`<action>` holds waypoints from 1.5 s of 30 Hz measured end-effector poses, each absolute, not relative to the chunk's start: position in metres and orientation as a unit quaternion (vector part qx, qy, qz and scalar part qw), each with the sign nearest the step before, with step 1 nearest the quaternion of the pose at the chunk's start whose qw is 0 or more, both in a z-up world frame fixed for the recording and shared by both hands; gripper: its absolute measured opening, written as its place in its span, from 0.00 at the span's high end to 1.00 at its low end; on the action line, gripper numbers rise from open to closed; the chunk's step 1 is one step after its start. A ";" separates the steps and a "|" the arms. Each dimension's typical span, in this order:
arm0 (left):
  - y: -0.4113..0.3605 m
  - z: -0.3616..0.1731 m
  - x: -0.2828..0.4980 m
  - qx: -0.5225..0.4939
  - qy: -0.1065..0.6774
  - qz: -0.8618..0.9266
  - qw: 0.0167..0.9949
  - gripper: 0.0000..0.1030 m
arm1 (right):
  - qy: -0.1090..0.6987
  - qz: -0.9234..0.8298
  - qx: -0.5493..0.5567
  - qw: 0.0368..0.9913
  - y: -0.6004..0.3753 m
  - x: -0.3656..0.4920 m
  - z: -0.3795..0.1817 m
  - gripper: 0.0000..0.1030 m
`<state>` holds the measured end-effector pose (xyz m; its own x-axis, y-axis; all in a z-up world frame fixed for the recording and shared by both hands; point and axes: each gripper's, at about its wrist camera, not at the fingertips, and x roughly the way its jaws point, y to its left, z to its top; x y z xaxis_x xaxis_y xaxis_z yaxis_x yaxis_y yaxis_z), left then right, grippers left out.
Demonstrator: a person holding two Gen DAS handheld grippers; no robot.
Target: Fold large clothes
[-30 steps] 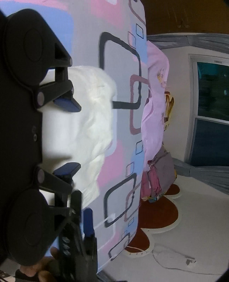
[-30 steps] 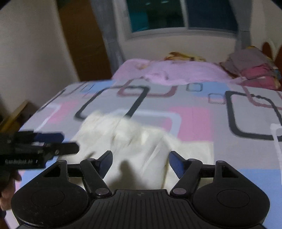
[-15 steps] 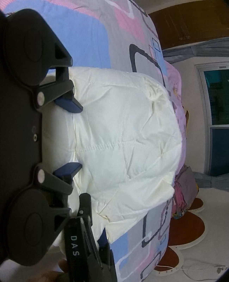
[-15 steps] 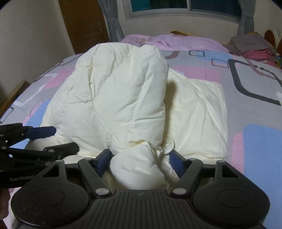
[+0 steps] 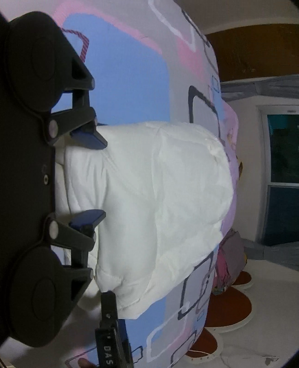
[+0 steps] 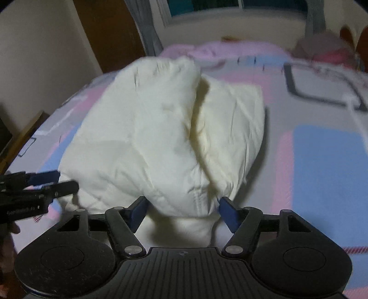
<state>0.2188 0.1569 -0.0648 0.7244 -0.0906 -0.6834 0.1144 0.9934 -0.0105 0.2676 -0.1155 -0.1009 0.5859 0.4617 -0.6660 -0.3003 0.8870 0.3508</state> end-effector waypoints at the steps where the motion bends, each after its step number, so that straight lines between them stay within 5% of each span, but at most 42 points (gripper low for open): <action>1: 0.159 -0.060 0.214 0.013 0.360 -0.052 0.931 0.46 | 0.388 0.216 0.129 0.887 -0.127 0.264 -0.094 0.35; 7: 0.186 -0.056 0.205 -0.053 0.350 -0.037 0.934 0.46 | 0.392 0.191 0.282 0.855 -0.176 0.286 -0.098 0.29; 15: 0.194 -0.069 0.216 -0.123 0.363 -0.028 0.923 0.46 | 0.436 0.219 0.357 0.797 -0.172 0.314 -0.123 0.29; 16: 0.196 -0.069 0.217 -0.131 0.361 -0.026 0.923 0.46 | 0.439 0.225 0.364 0.790 -0.172 0.313 -0.126 0.32; 17: 0.199 -0.067 0.218 -0.138 0.359 -0.025 0.923 0.46 | 0.443 0.230 0.368 0.784 -0.170 0.313 -0.128 0.51; 20: 0.202 -0.063 0.216 -0.139 0.351 -0.022 0.926 0.46 | 0.445 0.259 0.367 0.775 -0.165 0.303 -0.125 0.69; 25: 0.203 -0.066 0.217 -0.131 0.360 -0.021 0.923 0.44 | 0.441 0.251 0.323 0.799 -0.156 0.290 -0.131 0.69; 28: 0.201 -0.068 0.216 -0.130 0.368 -0.026 0.920 0.46 | 0.448 0.244 0.344 0.789 -0.163 0.299 -0.140 0.64; 31: 0.197 -0.061 0.207 -0.118 0.367 -0.025 0.923 0.44 | 0.426 0.232 0.314 0.816 -0.172 0.288 -0.117 0.46; 34: 0.194 -0.051 0.188 -0.106 0.352 -0.023 0.930 0.28 | 0.391 0.225 0.255 0.855 -0.182 0.258 -0.089 0.31; 39: 0.171 -0.022 0.139 -0.081 0.333 -0.024 0.939 0.09 | 0.357 0.206 0.157 0.897 -0.190 0.191 -0.059 0.30; 41: 0.156 -0.007 0.118 -0.066 0.325 -0.016 0.943 0.00 | 0.347 0.194 0.135 0.908 -0.189 0.170 -0.047 0.17; 45: 0.125 0.019 0.087 -0.013 0.314 0.011 0.949 0.00 | 0.308 0.173 0.087 0.932 -0.179 0.134 -0.019 0.00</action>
<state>0.0870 0.1246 0.0186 0.8028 0.0136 -0.5960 -0.0295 0.9994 -0.0170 0.1342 -0.1792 -0.0187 0.7507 0.3752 -0.5438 -0.2680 0.9253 0.2684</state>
